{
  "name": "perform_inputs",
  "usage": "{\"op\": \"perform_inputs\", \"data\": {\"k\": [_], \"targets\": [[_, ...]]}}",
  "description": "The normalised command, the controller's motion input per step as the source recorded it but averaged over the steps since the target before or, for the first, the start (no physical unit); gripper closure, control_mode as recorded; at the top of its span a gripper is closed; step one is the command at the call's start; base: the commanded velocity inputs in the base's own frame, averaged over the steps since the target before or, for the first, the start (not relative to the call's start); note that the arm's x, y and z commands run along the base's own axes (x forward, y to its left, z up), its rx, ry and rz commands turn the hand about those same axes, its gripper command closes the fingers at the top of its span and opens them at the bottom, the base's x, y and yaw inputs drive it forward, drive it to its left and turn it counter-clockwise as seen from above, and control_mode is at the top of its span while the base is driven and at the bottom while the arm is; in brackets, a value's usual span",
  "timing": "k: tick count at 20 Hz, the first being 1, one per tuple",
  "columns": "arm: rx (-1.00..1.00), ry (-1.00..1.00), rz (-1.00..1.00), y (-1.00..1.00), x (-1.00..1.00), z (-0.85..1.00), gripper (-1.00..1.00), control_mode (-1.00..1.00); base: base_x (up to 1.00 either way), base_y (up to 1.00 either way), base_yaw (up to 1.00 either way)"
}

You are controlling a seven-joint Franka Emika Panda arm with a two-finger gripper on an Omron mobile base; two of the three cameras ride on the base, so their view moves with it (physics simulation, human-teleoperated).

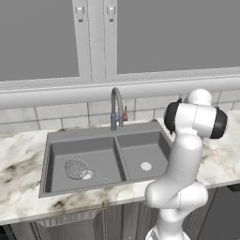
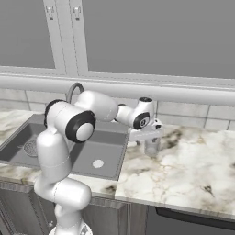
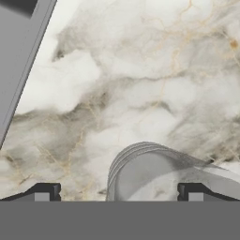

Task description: Place the strainer in the left basin and the glass cup in the right basin of the sink.

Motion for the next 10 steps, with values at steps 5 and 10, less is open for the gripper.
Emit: {"op": "perform_inputs", "data": {"k": [5,10], "targets": [[0.0,-0.01,0.0,0.0,-0.02,-0.06,-1.0,-1.0,0.0,0.0,0.0],[0.0,-0.05,0.09,0.07,0.2,-0.14,-1.0,-1.0,0.0,0.0,0.0]]}}
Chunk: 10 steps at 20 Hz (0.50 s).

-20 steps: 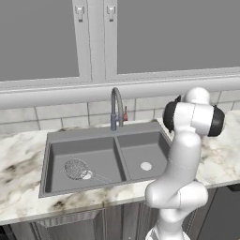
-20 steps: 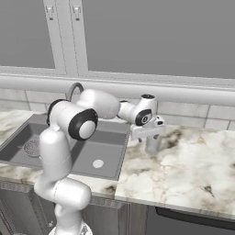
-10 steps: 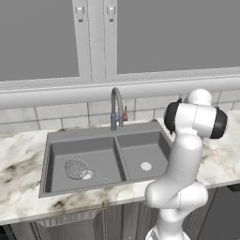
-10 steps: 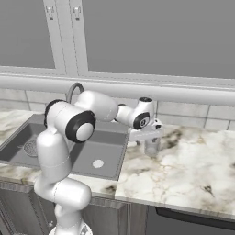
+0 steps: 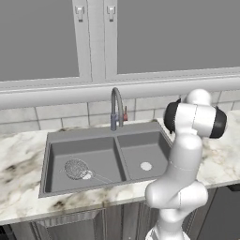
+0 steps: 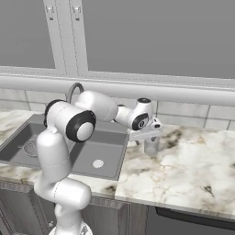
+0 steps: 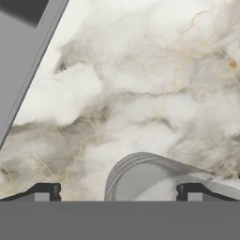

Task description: Place the strainer in the left basin and the glass cup in the right basin of the sink.

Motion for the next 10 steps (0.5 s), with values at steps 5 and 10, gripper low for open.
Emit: {"op": "perform_inputs", "data": {"k": [5,10], "targets": [[0.02,0.0,0.06,-0.03,0.08,-0.49,-1.0,-1.0,0.0,0.0,0.0],[0.06,0.0,0.0,-0.07,0.0,-0.52,-1.0,-1.0,0.0,0.0,0.0]]}}
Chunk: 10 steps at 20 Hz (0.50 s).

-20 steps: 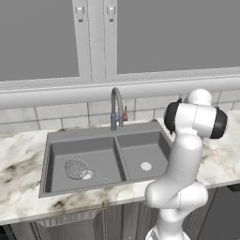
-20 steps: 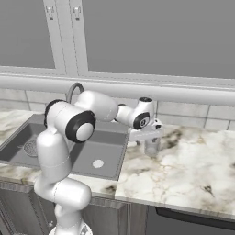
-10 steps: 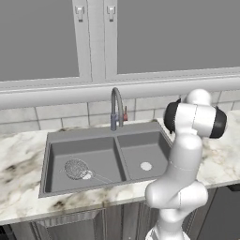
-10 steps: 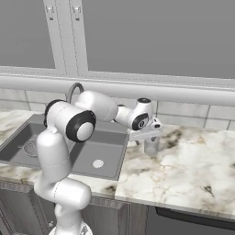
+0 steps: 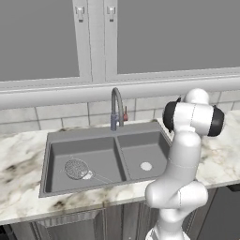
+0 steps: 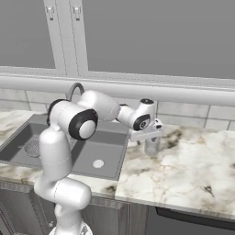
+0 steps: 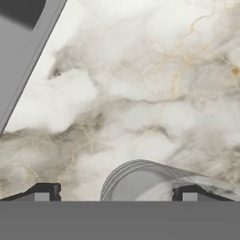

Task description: Place the strainer in the left basin and the glass cup in the right basin of the sink.

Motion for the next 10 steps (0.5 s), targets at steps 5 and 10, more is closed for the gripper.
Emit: {"op": "perform_inputs", "data": {"k": [5,10], "targets": [[0.06,0.01,0.0,-0.04,-0.01,-0.51,1.0,-1.0,0.0,0.0,0.0],[0.02,-0.01,0.0,0.03,-0.04,-0.4,1.0,-1.0,0.0,0.0,0.0]]}}
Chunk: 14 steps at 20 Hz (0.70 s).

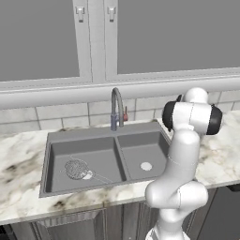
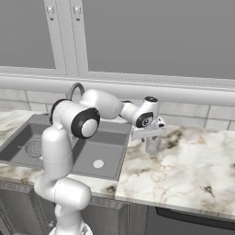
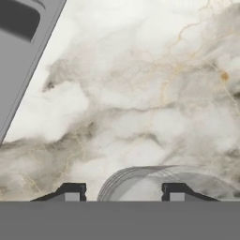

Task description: Place the strainer in the left basin and the glass cup in the right basin of the sink.

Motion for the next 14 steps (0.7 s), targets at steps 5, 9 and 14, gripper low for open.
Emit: {"op": "perform_inputs", "data": {"k": [5,9,14], "targets": [[0.01,0.0,-0.04,0.15,-0.19,-0.03,1.0,-1.0,0.0,0.0,0.0],[0.0,-0.03,-0.09,0.32,-0.55,0.11,1.0,-1.0,0.0,0.0,0.0],[-0.06,-0.1,0.0,0.54,-0.59,0.49,1.0,-1.0,0.0,0.0,0.0]]}}
